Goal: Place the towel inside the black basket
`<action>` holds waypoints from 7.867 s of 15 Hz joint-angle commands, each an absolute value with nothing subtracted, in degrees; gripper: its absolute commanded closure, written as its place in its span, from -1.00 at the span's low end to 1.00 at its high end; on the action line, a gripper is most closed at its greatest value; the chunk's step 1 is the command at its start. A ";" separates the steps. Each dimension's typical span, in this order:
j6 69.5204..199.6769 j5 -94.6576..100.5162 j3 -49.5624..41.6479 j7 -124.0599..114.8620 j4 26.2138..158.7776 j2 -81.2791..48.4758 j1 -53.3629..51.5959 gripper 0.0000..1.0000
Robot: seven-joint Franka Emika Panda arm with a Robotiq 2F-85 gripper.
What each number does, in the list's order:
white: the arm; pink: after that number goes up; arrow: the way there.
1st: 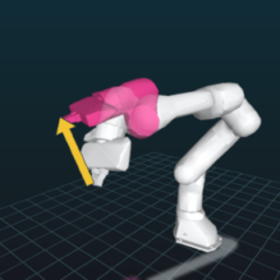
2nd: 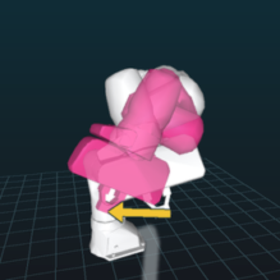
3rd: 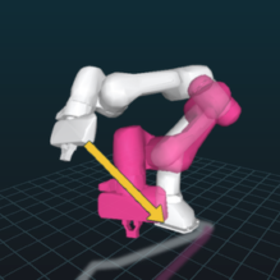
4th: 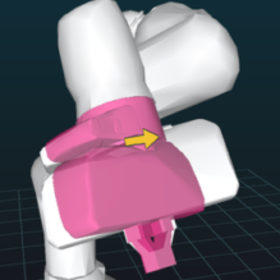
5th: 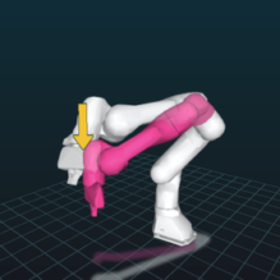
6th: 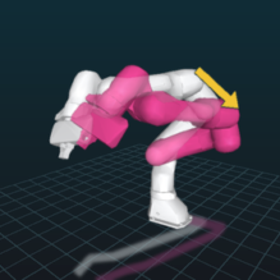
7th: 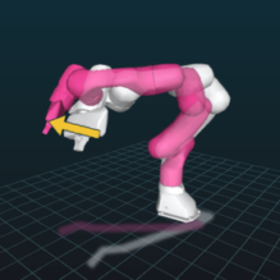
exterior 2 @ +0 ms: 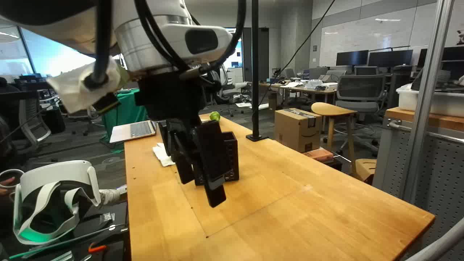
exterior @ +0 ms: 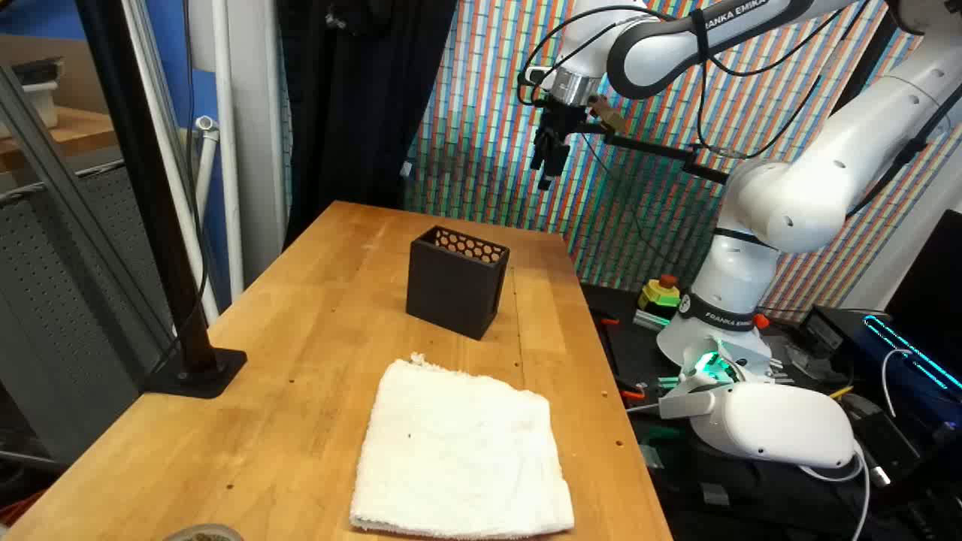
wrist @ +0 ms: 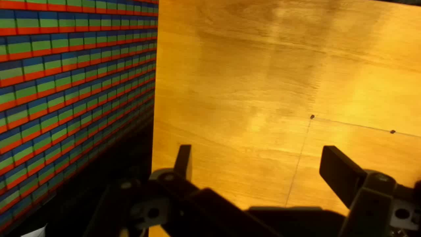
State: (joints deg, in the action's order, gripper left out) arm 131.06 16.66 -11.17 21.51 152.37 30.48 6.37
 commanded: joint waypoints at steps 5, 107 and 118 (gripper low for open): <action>130.91 16.47 -10.92 22.21 152.11 30.69 6.56 -1.00; 135.53 29.14 10.12 46.07 131.81 15.70 -9.82 0.74; 133.69 23.51 9.17 46.54 135.29 10.81 -10.93 0.74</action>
